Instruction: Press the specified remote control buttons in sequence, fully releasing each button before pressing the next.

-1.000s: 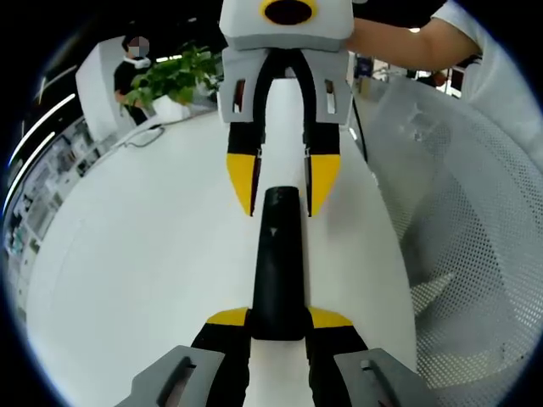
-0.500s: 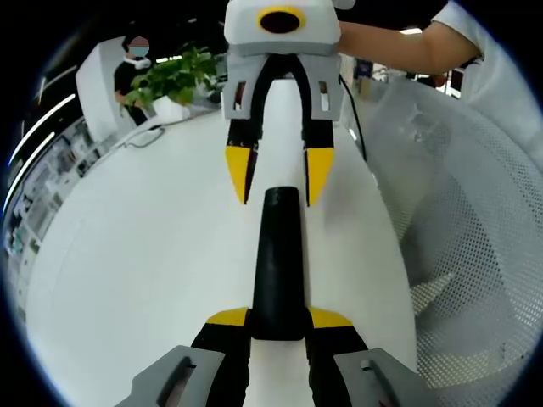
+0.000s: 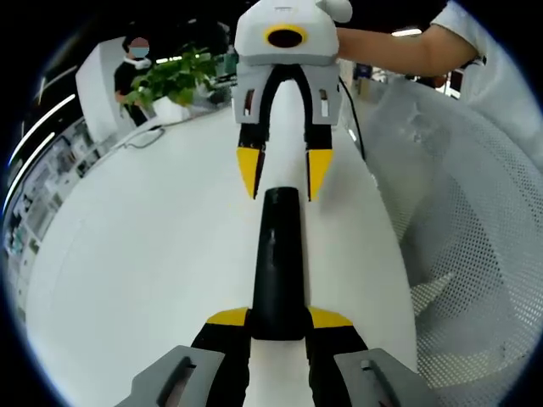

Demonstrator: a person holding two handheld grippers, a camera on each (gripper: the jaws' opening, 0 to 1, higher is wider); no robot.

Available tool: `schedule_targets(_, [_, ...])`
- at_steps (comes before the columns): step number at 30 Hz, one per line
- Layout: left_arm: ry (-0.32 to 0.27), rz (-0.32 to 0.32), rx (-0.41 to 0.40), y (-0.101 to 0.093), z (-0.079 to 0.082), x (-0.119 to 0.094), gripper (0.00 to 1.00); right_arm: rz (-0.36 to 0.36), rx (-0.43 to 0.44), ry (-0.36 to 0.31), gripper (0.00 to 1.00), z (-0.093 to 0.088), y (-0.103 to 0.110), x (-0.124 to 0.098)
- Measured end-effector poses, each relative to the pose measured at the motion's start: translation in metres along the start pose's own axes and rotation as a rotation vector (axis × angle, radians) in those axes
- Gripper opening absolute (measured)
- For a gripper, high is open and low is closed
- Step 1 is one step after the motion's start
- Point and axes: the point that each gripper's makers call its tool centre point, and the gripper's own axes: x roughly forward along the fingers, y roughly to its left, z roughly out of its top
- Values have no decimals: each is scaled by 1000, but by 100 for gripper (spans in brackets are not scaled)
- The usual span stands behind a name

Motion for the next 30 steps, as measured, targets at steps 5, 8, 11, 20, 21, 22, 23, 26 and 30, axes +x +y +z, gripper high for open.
schedule_targets(5, [1,0,0,0,0,0,24,5,4,7,28,-4,1,1])
schedule_targets(8, [2,-2,1,0,0,0,24,5,4,11,28,-5,0,2])
schedule_targets(11, [4,-2,2,0,0,0,24,6,4,15,28,-7,-1,2])
schedule_targets(20, [5,-2,1,0,0,0,24,12,-6,32,26,-11,-1,6])
schedule_targets(21, [5,-2,1,0,0,0,24,11,-6,32,26,-11,-1,6])
schedule_targets(22, [5,-2,1,0,0,0,24,13,-7,34,25,-11,0,7])
schedule_targets(23, [5,-2,1,0,0,0,24,14,-9,35,25,-11,0,8])
schedule_targets(26, [5,-2,1,0,0,0,24,16,-16,44,25,-12,1,9])
schedule_targets(30, [5,-2,1,0,0,-1,24,16,-17,48,24,-14,1,10])
